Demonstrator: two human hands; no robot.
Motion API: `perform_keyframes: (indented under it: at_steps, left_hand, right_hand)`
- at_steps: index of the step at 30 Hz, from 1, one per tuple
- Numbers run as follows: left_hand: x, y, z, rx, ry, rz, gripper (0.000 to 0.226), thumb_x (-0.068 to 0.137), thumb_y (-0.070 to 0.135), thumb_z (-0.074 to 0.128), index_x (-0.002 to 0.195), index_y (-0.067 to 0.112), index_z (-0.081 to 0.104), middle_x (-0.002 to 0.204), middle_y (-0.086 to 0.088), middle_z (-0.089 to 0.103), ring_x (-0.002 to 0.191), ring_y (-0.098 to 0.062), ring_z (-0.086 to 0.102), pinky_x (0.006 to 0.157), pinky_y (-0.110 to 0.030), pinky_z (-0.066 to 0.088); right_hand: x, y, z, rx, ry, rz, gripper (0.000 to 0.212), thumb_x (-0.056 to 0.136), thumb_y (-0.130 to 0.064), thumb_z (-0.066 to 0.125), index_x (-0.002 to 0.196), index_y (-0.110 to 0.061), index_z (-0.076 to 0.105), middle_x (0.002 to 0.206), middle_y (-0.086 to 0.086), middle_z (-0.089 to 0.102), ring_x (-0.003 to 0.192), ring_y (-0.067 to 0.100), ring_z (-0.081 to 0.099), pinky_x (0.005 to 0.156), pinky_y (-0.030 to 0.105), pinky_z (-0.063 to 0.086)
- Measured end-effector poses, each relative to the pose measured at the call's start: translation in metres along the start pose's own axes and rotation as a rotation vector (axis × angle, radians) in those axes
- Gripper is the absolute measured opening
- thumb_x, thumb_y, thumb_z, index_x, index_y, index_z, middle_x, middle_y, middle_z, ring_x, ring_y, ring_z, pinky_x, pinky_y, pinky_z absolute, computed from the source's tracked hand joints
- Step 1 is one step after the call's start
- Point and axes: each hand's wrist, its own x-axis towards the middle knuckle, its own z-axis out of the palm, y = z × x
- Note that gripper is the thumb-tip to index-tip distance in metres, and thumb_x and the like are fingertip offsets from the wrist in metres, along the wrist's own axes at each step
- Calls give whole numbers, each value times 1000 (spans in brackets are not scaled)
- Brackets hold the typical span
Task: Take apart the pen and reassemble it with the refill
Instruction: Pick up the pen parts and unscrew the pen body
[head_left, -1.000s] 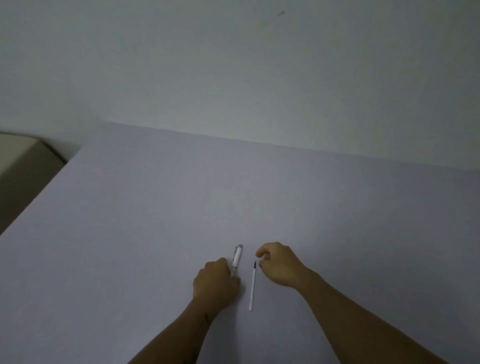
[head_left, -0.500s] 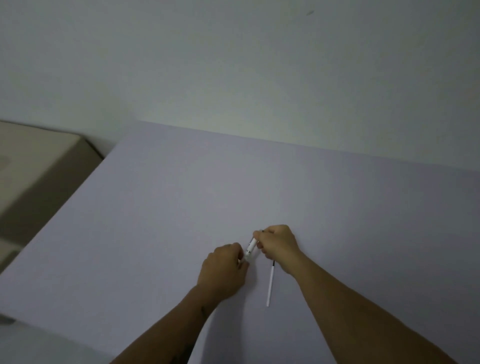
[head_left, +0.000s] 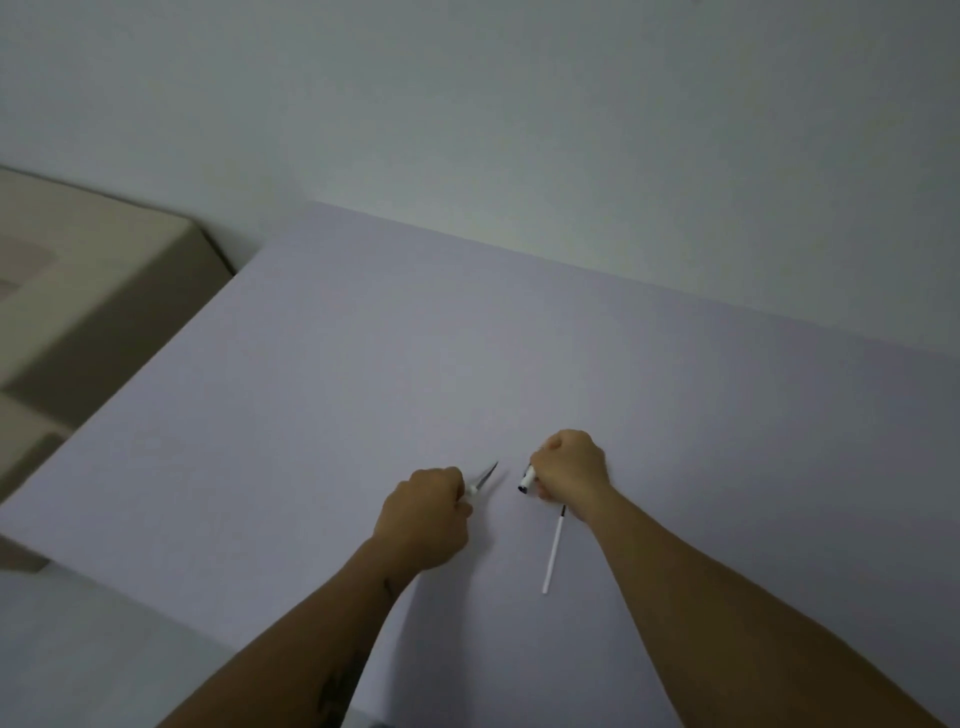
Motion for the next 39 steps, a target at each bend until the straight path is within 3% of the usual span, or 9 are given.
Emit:
perform_keyframes:
  at_steps: [7,10,14,21,27,30,33,35,39]
  left_hand:
    - [-6,-5,2,-63,5,-31,9,88,29,53,85,21,57,74,9,52,65,-12,53,54,-26,40]
    - [-10,-7,2,-61,-20,-43,11,89,28,51,89,19,58,81,4,57,70,-16,56,61,-29,47]
    - [-14,-13,1,-56,-30,-39,11,89,25,49,90,18,58,87,2,59,72,-17,55,61,-28,43]
    - [-17,-16,-4,-67,-29,-43,13,85,17,47,92,18,58,89,1,60,75,-18,57,63,-29,48]
    - [-14,-15,-3,-93,-4,-48,8,85,20,50,89,21,57,86,3,58,71,-14,54,56,-24,39]
    - [-12,-12,-3,-107,50,-43,5,84,23,52,88,22,56,86,6,57,72,-14,53,58,-26,39]
    - [-12,-6,-3,-123,104,-28,3,84,25,54,85,26,52,82,8,55,69,-10,51,55,-23,37]
    - [-12,0,-2,-132,137,-15,8,84,25,57,81,28,50,79,9,54,66,-9,51,53,-21,36]
    - [-14,16,0,-166,165,39,12,83,28,63,78,26,52,72,8,56,61,-10,52,53,-22,42]
  right_hand:
    - [5,7,15,-326,28,-144,16,75,-13,61,90,-12,66,94,7,68,80,26,57,67,24,38]
    - [8,8,17,-371,39,-159,17,78,-12,61,93,-6,67,91,9,68,82,28,60,65,27,40]
    - [9,9,21,-385,64,-163,15,80,-12,59,92,-4,64,80,4,58,72,25,55,62,28,41]
    - [9,10,23,-436,34,-201,16,88,-21,56,96,-7,57,97,12,60,86,33,59,69,32,44]
    - [3,7,13,-476,40,-222,16,89,-25,54,101,-16,60,94,2,50,85,28,53,71,31,42]
    - [-7,0,8,-312,20,-244,12,86,-21,56,92,-18,66,86,-4,60,78,20,57,61,26,41]
    - [-24,-8,4,67,-204,-76,15,83,-23,62,81,-10,69,73,2,67,61,16,59,56,23,43]
    - [-35,-8,3,240,-317,33,22,85,-26,67,87,-5,71,70,6,66,54,15,55,52,26,44]
    - [-48,-1,4,397,-255,27,18,86,-22,69,80,-5,71,66,7,64,52,14,53,50,25,45]
